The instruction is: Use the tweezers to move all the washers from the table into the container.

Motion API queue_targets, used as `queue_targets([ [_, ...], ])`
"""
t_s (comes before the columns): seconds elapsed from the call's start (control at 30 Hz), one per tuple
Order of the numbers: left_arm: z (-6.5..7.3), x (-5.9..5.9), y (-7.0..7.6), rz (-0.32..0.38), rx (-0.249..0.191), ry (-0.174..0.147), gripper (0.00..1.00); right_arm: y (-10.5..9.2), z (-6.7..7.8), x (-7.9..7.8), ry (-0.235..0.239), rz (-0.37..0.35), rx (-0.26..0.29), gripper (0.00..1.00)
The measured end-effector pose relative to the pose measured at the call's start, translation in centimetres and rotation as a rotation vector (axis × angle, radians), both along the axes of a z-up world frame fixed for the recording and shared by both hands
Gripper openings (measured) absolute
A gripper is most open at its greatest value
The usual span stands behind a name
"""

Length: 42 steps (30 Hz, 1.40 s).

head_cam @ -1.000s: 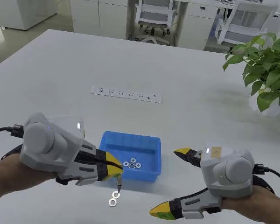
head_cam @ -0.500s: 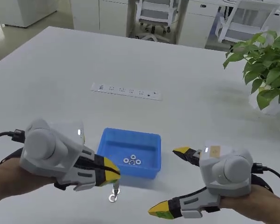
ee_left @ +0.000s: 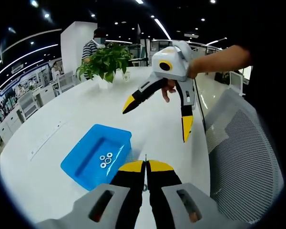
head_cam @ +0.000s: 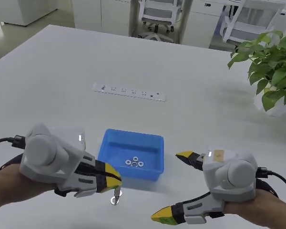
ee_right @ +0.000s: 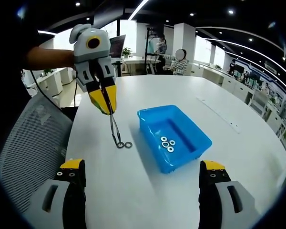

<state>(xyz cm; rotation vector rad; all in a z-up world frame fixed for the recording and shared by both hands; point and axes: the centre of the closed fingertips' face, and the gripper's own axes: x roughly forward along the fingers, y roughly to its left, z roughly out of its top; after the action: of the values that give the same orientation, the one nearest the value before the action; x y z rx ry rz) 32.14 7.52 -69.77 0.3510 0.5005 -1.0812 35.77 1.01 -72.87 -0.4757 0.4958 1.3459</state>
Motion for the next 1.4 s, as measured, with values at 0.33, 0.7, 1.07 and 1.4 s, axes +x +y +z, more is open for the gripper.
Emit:
queue_targets([
  [0.33, 0.1, -0.2, -0.1, 0.001, 0.002, 0.003, 0.05, 0.0, -0.1, -0.1, 0.000, 0.006, -0.005, 1.00],
  [0.7, -0.2, -0.4, -0.1, -0.002, 0.006, 0.004, 0.05, 0.4, -0.2, -0.4, 0.002, 0.022, -0.011, 0.99],
  [1.07, -0.2, -0.7, -0.2, -0.023, 0.014, -0.005, 0.05, 1.5, 0.1, -1.3, -0.008, 0.084, 0.010, 0.88],
  [1.4, -0.3, -0.8, 0.1, -0.051, 0.029, -0.016, 0.05, 3.1, -0.2, -2.5, -0.014, 0.177, 0.017, 0.70],
])
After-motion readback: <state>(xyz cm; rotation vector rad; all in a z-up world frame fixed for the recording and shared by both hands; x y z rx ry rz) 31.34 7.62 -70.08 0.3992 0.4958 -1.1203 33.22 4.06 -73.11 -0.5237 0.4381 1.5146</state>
